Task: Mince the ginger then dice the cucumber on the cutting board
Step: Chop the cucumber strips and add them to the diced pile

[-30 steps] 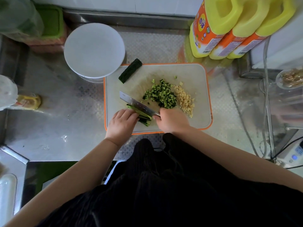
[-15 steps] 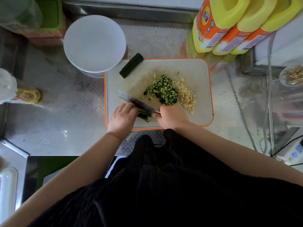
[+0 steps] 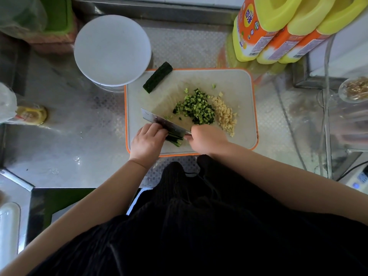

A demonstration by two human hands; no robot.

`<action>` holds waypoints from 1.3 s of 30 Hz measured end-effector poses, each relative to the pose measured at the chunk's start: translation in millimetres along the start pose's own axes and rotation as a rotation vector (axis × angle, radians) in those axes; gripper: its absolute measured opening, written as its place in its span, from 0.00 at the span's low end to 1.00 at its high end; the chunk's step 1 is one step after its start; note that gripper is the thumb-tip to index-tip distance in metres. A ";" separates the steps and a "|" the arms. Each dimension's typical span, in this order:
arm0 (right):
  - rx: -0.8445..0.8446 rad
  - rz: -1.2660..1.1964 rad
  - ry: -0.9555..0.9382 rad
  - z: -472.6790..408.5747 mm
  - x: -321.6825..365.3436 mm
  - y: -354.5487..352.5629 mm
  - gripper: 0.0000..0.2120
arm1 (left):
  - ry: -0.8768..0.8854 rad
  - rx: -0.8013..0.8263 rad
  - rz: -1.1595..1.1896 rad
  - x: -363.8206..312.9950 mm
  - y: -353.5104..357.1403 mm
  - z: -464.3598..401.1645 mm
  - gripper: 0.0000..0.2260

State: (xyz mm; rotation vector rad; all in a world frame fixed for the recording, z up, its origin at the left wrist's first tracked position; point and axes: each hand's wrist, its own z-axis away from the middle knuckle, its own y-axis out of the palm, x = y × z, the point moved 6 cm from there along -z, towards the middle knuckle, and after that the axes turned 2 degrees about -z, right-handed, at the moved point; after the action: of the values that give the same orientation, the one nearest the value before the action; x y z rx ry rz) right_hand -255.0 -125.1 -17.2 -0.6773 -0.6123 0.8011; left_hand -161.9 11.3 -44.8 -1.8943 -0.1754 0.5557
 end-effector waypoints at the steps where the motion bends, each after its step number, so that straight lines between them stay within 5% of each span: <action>1: 0.008 -0.006 0.002 0.1 0.8 -0.5 0.20 | 0.001 -0.002 0.002 0.2 0.2 0.4 0.06; 21: 0.015 -0.079 0.015 -1.1 0.6 -6.1 0.17 | -0.007 0.052 -0.093 -3.1 -3.4 -1.8 0.10; 28: -0.145 -0.122 0.093 29.3 2.9 8.7 0.09 | 0.006 -0.161 0.087 -18.7 -69.0 -15.7 0.05; 30: -0.148 -0.130 0.083 33.6 4.6 15.8 0.09 | -0.073 0.034 0.082 -13.6 -69.6 -34.8 0.11; 34: -0.094 -0.176 0.089 34.7 5.0 24.2 0.11 | -0.097 0.714 0.010 -15.1 -38.4 -46.1 0.16; 39: -0.035 -0.210 0.151 35.7 2.1 26.7 0.12 | -0.056 0.812 0.060 -16.6 -29.9 -42.3 0.15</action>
State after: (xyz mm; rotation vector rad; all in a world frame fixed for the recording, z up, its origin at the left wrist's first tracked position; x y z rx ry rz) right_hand -290.8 -98.8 -13.8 -0.6862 -0.5508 0.5404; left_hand -153.1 -18.9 -0.4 -1.0971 0.0708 0.6028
